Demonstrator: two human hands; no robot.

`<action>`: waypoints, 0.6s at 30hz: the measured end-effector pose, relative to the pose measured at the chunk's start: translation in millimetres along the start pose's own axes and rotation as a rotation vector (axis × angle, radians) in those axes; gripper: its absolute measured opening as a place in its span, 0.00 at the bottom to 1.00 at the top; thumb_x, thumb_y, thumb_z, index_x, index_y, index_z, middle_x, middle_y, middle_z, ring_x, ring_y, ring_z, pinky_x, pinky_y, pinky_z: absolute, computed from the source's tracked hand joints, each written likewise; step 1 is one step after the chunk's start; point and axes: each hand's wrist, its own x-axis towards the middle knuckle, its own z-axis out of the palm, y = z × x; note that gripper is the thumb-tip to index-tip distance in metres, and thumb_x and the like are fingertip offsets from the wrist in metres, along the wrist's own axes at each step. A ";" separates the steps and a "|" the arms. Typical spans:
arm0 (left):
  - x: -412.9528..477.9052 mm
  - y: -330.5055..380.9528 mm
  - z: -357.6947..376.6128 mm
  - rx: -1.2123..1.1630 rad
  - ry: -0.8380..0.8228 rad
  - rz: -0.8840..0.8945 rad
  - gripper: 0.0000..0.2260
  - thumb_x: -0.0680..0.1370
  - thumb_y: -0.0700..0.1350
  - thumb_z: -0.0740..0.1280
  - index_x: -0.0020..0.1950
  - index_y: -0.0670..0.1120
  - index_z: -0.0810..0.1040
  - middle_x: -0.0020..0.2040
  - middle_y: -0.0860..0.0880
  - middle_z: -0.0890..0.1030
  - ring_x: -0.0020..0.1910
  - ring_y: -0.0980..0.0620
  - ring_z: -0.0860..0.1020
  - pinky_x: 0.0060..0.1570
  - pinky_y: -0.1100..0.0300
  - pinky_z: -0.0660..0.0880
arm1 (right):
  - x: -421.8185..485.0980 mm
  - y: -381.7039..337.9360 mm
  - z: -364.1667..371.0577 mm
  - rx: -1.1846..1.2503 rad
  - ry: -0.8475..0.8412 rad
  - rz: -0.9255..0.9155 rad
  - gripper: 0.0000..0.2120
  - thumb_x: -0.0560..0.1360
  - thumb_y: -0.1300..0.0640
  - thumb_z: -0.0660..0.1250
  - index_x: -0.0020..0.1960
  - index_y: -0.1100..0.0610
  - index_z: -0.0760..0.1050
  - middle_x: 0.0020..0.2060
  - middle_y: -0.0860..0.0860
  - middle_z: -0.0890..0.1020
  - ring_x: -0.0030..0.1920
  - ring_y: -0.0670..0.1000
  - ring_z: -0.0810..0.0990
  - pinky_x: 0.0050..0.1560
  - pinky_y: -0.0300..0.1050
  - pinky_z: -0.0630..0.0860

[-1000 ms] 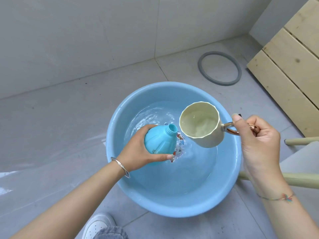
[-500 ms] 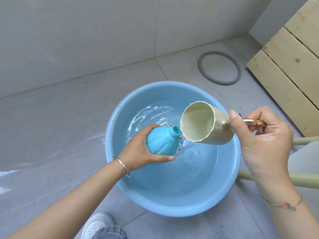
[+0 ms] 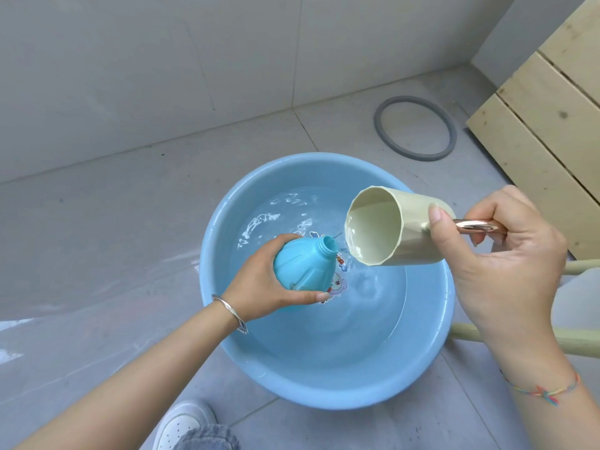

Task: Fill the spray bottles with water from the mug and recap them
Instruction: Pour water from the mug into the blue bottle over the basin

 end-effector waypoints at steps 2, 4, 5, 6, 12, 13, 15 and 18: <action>-0.3 -1.0 0.0 -0.005 -0.003 -0.007 0.40 0.53 0.67 0.77 0.63 0.60 0.71 0.55 0.62 0.78 0.54 0.64 0.77 0.54 0.66 0.73 | 0.2 -1.0 -0.2 -0.009 0.002 -0.017 0.18 0.72 0.55 0.70 0.31 0.60 0.65 0.31 0.47 0.68 0.34 0.45 0.65 0.36 0.34 0.60; -0.8 -2.2 0.0 -0.012 -0.008 -0.010 0.40 0.54 0.66 0.77 0.63 0.60 0.71 0.56 0.61 0.78 0.54 0.63 0.77 0.56 0.64 0.74 | 0.5 -2.5 -0.2 -0.025 0.002 -0.034 0.18 0.72 0.55 0.70 0.31 0.60 0.65 0.31 0.46 0.68 0.34 0.45 0.65 0.36 0.33 0.60; -1.2 -2.5 -0.1 -0.014 -0.011 -0.013 0.40 0.54 0.66 0.77 0.63 0.60 0.70 0.56 0.62 0.78 0.55 0.63 0.77 0.56 0.63 0.74 | 0.9 -3.4 -0.1 -0.033 0.001 -0.041 0.18 0.72 0.55 0.70 0.31 0.60 0.64 0.31 0.46 0.68 0.34 0.45 0.65 0.36 0.33 0.60; -1.4 -2.4 -0.2 -0.012 -0.013 -0.013 0.40 0.54 0.66 0.77 0.63 0.60 0.70 0.56 0.62 0.77 0.55 0.63 0.77 0.56 0.64 0.74 | 1.4 -4.4 0.2 -0.039 0.000 -0.047 0.18 0.72 0.55 0.70 0.31 0.59 0.64 0.31 0.46 0.68 0.34 0.45 0.65 0.37 0.33 0.60; -2.5 -3.5 -2.0 0.016 -0.019 -0.001 0.40 0.55 0.65 0.79 0.64 0.60 0.70 0.57 0.63 0.76 0.56 0.64 0.75 0.57 0.66 0.72 | 1.9 -9.9 2.1 -0.070 -0.009 -0.104 0.18 0.72 0.57 0.70 0.31 0.59 0.65 0.29 0.47 0.68 0.36 0.47 0.65 0.38 0.35 0.61; -3.0 -3.3 -2.3 0.018 -0.018 -0.001 0.40 0.55 0.64 0.79 0.64 0.60 0.70 0.57 0.64 0.76 0.56 0.65 0.75 0.57 0.68 0.71 | 2.1 -10.6 2.5 -0.074 -0.012 -0.113 0.18 0.72 0.57 0.70 0.31 0.59 0.65 0.29 0.47 0.68 0.36 0.47 0.65 0.38 0.35 0.61; -3.5 -2.5 -2.9 0.026 -0.015 0.005 0.40 0.54 0.66 0.78 0.64 0.61 0.70 0.57 0.64 0.76 0.56 0.65 0.75 0.56 0.69 0.71 | 2.7 -11.5 3.3 -0.080 -0.017 -0.133 0.17 0.72 0.57 0.70 0.31 0.59 0.65 0.30 0.47 0.68 0.36 0.48 0.65 0.38 0.36 0.61; -3.1 -1.8 -2.8 0.028 -0.015 0.002 0.40 0.53 0.68 0.76 0.63 0.60 0.71 0.56 0.64 0.76 0.55 0.65 0.75 0.55 0.70 0.71 | 3.8 -12.6 4.4 -0.098 -0.021 -0.159 0.17 0.72 0.57 0.70 0.31 0.60 0.66 0.29 0.49 0.66 0.36 0.51 0.65 0.38 0.37 0.61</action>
